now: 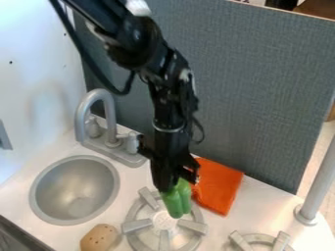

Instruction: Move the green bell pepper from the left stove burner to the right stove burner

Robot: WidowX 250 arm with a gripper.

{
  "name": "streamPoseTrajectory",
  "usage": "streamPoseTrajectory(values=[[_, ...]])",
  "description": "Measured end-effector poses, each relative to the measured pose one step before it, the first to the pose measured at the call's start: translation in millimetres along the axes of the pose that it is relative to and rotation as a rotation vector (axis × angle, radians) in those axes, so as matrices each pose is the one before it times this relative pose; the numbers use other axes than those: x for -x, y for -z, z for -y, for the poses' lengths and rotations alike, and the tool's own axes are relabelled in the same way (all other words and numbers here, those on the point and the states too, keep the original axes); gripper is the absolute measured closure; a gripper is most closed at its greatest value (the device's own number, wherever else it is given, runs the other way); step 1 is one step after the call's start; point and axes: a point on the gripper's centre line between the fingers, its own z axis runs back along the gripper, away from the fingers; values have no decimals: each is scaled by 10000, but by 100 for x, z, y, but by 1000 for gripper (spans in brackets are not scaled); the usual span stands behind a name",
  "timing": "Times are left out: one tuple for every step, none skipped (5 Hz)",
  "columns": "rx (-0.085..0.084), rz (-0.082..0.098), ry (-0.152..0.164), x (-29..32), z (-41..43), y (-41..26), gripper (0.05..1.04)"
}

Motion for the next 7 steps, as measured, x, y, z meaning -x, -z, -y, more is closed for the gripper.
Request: streamPoseTrajectory(values=[[-37, 277, 485, 370, 1275, -1185, 985], [-377, -5, 787, 25, 2278, 17, 985], [-173, 283, 797, -424, 2260, -74, 985], [-217, -224, 698, -939, 2361, 1305, 985], [-204, -60, 588, -366, 1731, 588, 985], [-142, -75, 463, -299, 2022, 1093, 985], [159, 106, 391, -935, 1510, 184, 985]])
